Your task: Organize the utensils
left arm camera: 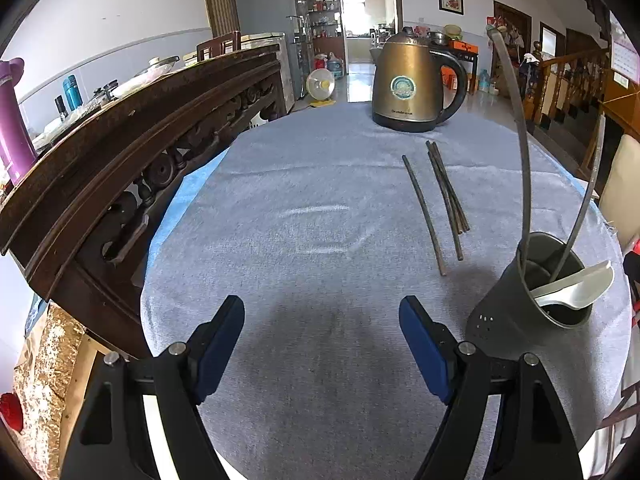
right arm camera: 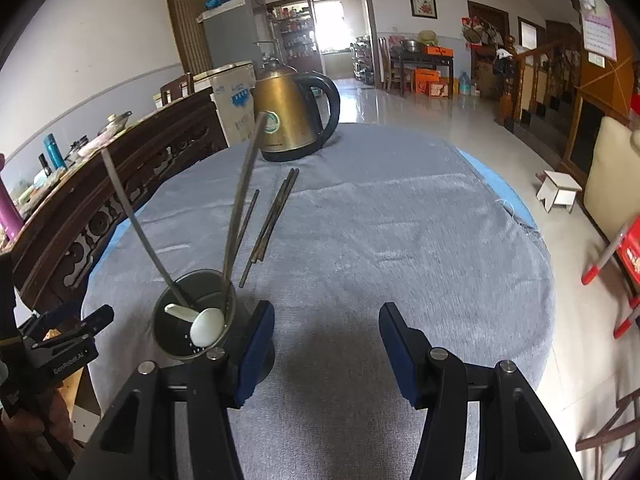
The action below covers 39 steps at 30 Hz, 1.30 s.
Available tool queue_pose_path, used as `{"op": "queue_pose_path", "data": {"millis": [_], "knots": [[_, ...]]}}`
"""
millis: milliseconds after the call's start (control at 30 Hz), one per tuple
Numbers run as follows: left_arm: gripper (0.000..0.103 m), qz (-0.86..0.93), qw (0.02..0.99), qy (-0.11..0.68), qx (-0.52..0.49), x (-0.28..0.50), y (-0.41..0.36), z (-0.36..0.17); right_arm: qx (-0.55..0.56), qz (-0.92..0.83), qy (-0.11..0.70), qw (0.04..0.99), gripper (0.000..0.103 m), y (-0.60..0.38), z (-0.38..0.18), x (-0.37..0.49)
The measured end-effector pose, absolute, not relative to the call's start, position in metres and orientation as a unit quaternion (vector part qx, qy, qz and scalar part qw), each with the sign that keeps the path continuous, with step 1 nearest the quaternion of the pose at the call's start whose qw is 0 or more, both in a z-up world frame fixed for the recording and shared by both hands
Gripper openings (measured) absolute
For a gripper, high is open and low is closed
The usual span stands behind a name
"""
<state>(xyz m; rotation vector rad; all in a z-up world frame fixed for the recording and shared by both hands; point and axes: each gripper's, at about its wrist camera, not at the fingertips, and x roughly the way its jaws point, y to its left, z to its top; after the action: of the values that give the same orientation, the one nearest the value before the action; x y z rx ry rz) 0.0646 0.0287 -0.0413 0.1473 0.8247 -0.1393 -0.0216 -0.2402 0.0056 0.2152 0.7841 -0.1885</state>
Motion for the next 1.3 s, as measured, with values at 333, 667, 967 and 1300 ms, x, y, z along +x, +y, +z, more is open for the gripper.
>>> {"op": "queue_pose_path", "data": {"millis": [333,667,967,1300], "knots": [[0.08,-0.06,0.907,0.408,0.079,0.076,0.029,-0.047,0.117,-0.092,0.392,0.908,0.059,-0.246,-0.002,-0.013],[0.08,-0.059,0.9,0.424,0.081,0.099,0.031,-0.057,0.151,-0.099,0.409,0.895,0.059,-0.265,-0.015,0.003],[0.08,-0.071,0.888,0.452,0.047,0.158,0.033,-0.077,0.209,-0.089,0.429,0.874,0.059,-0.308,-0.036,0.048],[0.08,-0.117,0.88,0.46,0.035,0.235,-0.022,-0.091,0.215,-0.017,0.452,0.866,0.058,-0.324,-0.058,0.176]]}}
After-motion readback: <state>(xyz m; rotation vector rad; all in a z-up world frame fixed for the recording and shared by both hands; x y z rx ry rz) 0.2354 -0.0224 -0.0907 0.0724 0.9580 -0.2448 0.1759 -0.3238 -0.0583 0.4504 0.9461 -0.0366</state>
